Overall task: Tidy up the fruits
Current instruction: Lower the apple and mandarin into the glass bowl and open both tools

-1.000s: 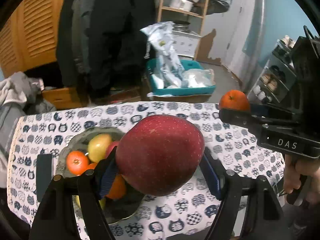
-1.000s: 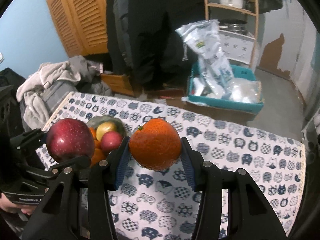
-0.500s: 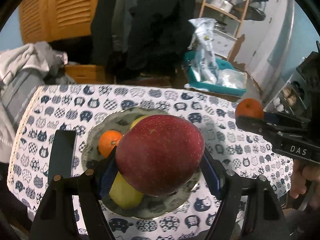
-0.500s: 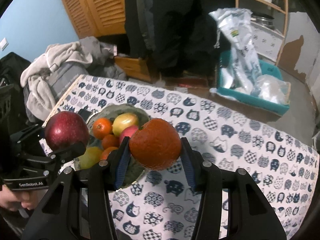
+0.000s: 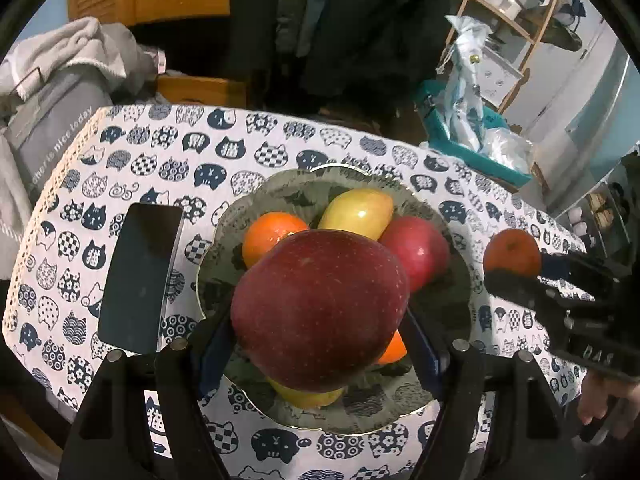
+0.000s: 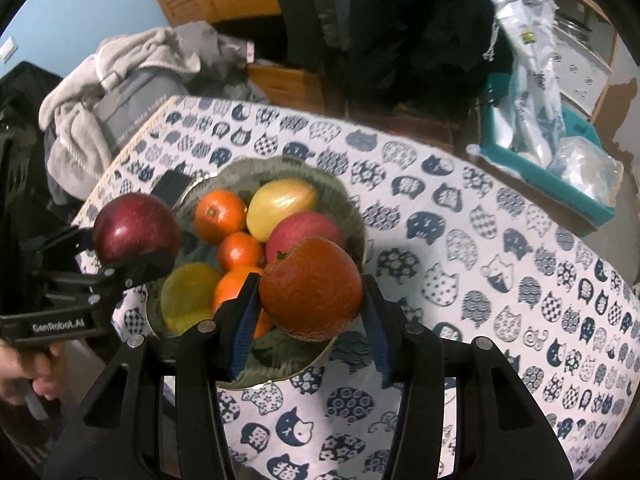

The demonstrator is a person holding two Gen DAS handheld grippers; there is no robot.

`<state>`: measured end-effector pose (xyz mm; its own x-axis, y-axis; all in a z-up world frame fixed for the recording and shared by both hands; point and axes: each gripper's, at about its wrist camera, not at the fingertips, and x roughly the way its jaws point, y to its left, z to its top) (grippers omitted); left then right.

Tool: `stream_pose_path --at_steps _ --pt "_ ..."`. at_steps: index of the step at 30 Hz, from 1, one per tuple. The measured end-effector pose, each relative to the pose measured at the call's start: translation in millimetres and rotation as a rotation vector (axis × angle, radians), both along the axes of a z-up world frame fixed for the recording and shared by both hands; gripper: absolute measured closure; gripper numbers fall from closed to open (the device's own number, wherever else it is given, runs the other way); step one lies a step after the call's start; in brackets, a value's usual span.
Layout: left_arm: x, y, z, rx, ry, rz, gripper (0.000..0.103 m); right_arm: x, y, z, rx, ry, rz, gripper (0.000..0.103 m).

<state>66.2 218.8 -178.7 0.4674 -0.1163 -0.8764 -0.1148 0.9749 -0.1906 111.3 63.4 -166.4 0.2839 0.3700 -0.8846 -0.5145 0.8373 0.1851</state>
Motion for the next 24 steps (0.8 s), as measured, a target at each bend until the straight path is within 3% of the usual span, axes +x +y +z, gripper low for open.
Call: stream_pose_path --at_steps 9,16,24 --pt "2 4 -25 -0.023 0.086 0.019 0.025 -6 12 -26 -0.041 0.049 0.030 0.055" --pt "2 4 -9 -0.009 0.033 0.017 0.028 -12 22 -39 -0.059 0.074 0.055 0.054" --pt "-2 3 -14 -0.007 0.066 0.018 0.025 -14 19 -40 -0.062 0.069 0.045 0.054"
